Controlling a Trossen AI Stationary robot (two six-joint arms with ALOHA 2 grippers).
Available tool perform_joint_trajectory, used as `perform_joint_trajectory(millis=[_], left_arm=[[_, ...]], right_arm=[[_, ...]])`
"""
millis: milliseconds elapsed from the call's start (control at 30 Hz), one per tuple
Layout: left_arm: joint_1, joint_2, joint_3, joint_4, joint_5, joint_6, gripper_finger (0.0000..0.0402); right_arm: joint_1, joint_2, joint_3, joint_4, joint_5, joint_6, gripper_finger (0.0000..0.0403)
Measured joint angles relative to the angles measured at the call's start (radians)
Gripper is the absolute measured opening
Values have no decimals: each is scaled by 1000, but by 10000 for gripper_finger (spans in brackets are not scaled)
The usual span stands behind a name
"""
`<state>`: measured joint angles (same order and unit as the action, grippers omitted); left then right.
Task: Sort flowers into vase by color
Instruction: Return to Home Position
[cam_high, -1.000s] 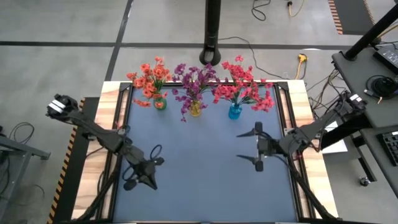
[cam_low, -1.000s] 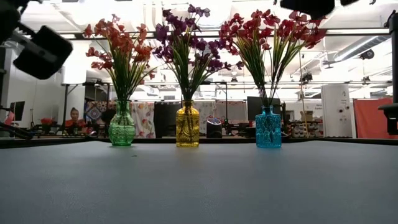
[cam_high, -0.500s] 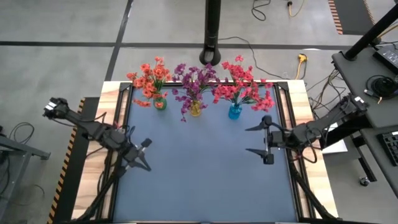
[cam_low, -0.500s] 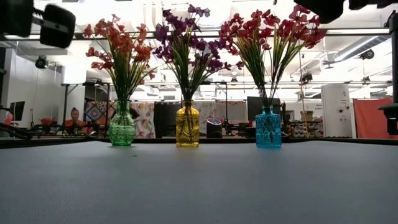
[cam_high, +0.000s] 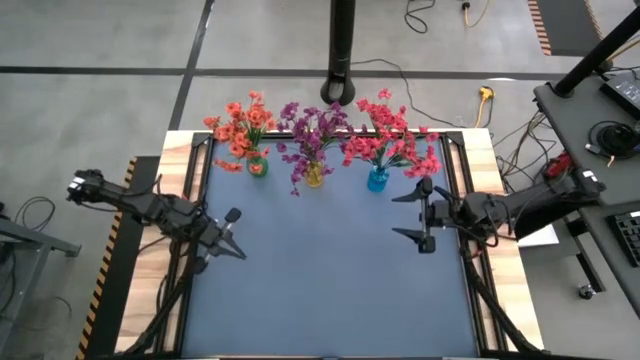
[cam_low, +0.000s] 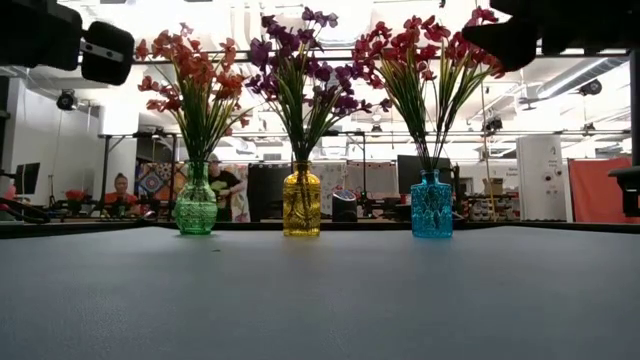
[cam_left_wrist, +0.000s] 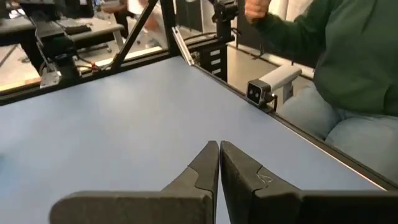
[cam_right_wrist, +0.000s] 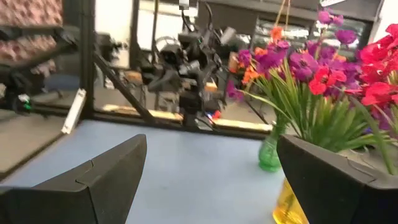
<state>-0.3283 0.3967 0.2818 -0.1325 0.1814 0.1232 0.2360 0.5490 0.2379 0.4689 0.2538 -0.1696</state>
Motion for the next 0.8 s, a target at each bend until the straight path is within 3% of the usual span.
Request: perform_joint_trajectory(millis=[333,433,600,800], left_arm=[[0,-62,-171,245,2,-34,0],[-1,-79,-231,318,-29,-53,0],[0,-97,-270,355,-185,-137,0],[-1,-94,-270,361,-204,-264,0]], right_arm=[[-34,2,-227,310,-20,15,352],[-38,2,-226,305,-39,24,352],[-39,10,-226,358,-52,-46,352],[-39,10,-226,463,-16,-92,352]])
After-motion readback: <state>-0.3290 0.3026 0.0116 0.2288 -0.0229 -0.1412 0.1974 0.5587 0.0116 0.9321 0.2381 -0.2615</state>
